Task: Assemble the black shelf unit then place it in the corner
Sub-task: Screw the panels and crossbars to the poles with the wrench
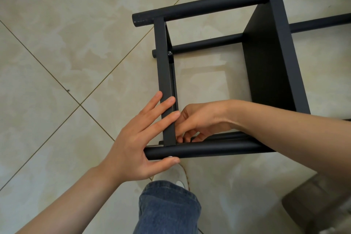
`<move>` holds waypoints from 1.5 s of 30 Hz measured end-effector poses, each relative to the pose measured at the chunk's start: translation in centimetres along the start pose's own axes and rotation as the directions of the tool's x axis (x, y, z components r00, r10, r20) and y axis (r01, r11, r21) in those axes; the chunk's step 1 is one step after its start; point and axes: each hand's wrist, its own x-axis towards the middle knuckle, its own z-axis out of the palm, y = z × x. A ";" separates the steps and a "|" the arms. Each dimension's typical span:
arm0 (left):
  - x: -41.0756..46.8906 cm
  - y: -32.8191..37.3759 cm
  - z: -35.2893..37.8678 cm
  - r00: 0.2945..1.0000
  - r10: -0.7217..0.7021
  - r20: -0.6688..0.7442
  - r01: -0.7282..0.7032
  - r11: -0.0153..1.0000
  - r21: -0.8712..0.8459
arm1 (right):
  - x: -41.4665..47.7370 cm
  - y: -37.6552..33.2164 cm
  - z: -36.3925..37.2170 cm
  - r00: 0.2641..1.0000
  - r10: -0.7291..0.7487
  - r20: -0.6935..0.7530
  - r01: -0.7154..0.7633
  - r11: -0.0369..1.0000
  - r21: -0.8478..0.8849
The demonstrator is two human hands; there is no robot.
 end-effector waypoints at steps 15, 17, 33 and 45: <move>0.1 0.1 0.0 1.000 -0.002 -0.002 0.002 1.000 -0.002 | -0.4 -0.2 -0.3 0.999 0.044 0.000 -0.044 0.999 0.011; 0.1 0.2 0.0 1.000 -0.003 -0.001 0.003 1.000 0.001 | -0.4 -0.2 -0.3 0.999 0.041 0.002 -0.041 0.999 0.006; 0.2 0.2 0.0 1.000 -0.006 -0.004 0.006 1.000 0.003 | -0.3 -0.3 -0.1 0.997 0.032 -0.066 -0.033 0.999 -0.002; 0.1 0.1 0.1 1.000 -0.001 -0.009 0.001 1.000 0.003 | -0.3 -0.3 -0.1 1.000 -0.019 0.003 0.019 1.000 0.001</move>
